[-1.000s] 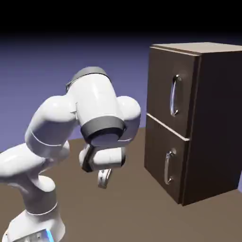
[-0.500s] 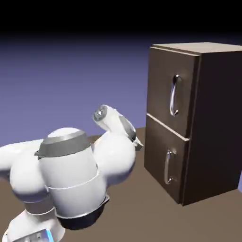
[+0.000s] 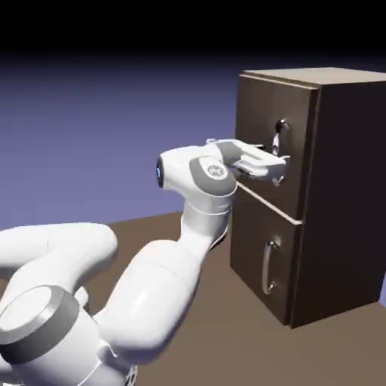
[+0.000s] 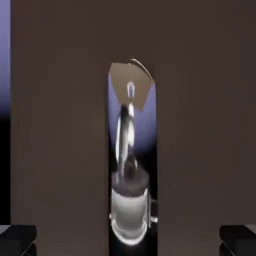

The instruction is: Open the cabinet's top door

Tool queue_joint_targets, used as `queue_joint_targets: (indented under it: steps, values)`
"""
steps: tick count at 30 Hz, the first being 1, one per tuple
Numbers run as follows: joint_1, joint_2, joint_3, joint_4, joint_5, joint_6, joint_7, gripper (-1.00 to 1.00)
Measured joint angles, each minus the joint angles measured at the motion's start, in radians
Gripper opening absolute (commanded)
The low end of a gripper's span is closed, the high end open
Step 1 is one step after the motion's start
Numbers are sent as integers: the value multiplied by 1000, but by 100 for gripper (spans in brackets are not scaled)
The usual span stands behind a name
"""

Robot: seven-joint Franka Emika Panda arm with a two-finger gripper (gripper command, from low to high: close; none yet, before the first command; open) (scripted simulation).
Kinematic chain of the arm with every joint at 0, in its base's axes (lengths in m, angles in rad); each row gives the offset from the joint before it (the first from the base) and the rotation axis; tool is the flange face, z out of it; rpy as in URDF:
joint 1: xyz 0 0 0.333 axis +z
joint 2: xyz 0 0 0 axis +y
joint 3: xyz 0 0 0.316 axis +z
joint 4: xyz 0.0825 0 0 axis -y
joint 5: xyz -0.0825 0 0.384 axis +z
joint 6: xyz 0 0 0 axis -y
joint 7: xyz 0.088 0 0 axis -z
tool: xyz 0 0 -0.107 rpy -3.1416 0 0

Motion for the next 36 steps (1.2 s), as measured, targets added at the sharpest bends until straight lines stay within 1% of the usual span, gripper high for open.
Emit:
queue_joint_targets:
  steps: [1, 10, 19, 28, 32, 36]
  values:
    - [0, 0, 0, 0, 0, 0, 0, -100]
    - [-77, -31, 147, -242, 34, -392, 143, -100]
    - [-7, -108, 328, -368, 174, -784, 263, -100]
    - [183, -261, 487, -380, 385, -1175, 408, -100]
    - [298, -364, 530, -344, 507, -1349, 499, -100]
    - [435, -497, 545, -272, 661, -1522, 622, -100]
